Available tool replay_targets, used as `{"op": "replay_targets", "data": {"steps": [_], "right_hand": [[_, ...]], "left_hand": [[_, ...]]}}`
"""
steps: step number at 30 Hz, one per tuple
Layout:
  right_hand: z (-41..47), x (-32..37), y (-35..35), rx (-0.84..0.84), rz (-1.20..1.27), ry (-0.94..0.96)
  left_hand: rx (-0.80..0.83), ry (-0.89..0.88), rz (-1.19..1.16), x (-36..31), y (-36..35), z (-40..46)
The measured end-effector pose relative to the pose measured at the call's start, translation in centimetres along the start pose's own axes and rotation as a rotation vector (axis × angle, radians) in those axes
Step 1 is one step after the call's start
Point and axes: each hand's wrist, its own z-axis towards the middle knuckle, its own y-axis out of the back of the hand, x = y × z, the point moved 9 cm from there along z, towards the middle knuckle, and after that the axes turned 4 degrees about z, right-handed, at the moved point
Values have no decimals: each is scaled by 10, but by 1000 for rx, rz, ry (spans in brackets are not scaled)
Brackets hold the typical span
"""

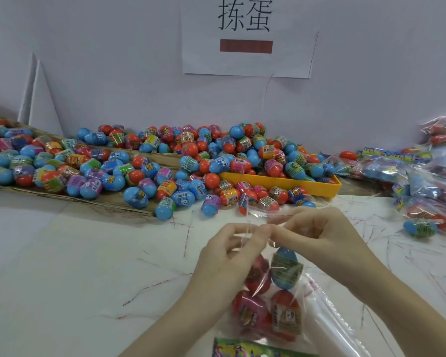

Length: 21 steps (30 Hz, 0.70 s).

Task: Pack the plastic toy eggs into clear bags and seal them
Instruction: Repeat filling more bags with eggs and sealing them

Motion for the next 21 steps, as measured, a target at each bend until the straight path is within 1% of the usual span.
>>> {"op": "replay_targets", "data": {"steps": [1, 3, 5, 7, 9, 11, 15, 17, 21], "right_hand": [[-1, 4, -2, 19, 3, 16], [-3, 14, -4, 23, 8, 88], [-7, 26, 0, -49, -35, 193], [-13, 40, 5, -163, -186, 340], [-23, 56, 4, -282, -422, 506], [-29, 64, 0, -338, -536, 606], [-32, 68, -10, -296, -526, 680], [-33, 68, -10, -290, -531, 685], [-33, 68, -8, -308, -571, 681]], "left_hand": [[-51, -47, -1, -5, 5, 1], [-93, -103, -47, -13, 10, 1], [-83, -134, -91, -16, 10, 0], [-42, -167, -133, -20, 7, -1], [-12, -212, -176, -27, 4, -4], [-1, -267, -198, -34, 3, -8], [-51, -348, -186, -41, 6, -14], [-69, -369, -149, -42, 7, -15], [-47, -373, -123, -40, 6, -14]]}}
